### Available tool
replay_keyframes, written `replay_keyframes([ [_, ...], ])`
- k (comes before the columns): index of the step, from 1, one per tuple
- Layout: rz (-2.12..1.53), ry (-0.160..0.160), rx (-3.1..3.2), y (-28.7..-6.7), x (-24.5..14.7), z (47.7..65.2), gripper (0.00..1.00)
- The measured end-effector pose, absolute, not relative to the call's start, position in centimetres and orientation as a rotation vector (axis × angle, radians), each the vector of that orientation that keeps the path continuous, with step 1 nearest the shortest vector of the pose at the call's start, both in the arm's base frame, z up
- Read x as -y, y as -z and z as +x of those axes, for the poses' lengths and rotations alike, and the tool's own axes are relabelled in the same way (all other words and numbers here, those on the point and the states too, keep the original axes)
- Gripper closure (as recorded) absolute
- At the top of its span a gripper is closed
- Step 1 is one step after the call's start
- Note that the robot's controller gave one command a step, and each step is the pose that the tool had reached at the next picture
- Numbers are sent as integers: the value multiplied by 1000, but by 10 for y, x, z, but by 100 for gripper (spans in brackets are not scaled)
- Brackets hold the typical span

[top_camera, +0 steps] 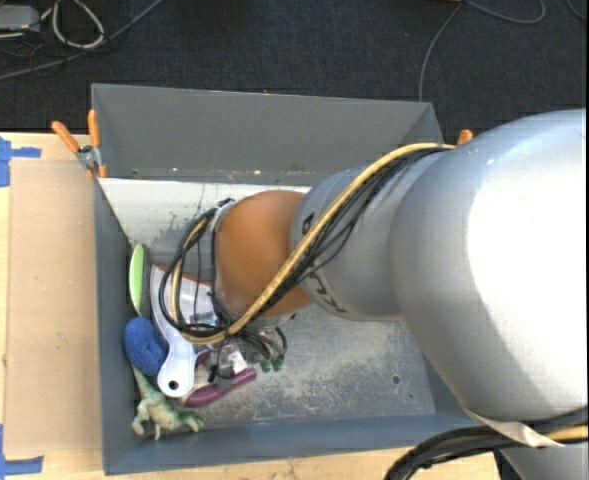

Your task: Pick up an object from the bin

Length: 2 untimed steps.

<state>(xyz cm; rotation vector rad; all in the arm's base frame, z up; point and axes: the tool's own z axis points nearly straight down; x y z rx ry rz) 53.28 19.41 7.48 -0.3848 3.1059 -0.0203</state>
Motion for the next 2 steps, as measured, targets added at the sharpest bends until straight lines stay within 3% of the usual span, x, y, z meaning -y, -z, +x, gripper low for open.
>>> replay_keyframes([
  [1,-389,26,-3105,-79,-197,533,100],
  [2,-391,27,-3110,-99,-197,533,100],
])
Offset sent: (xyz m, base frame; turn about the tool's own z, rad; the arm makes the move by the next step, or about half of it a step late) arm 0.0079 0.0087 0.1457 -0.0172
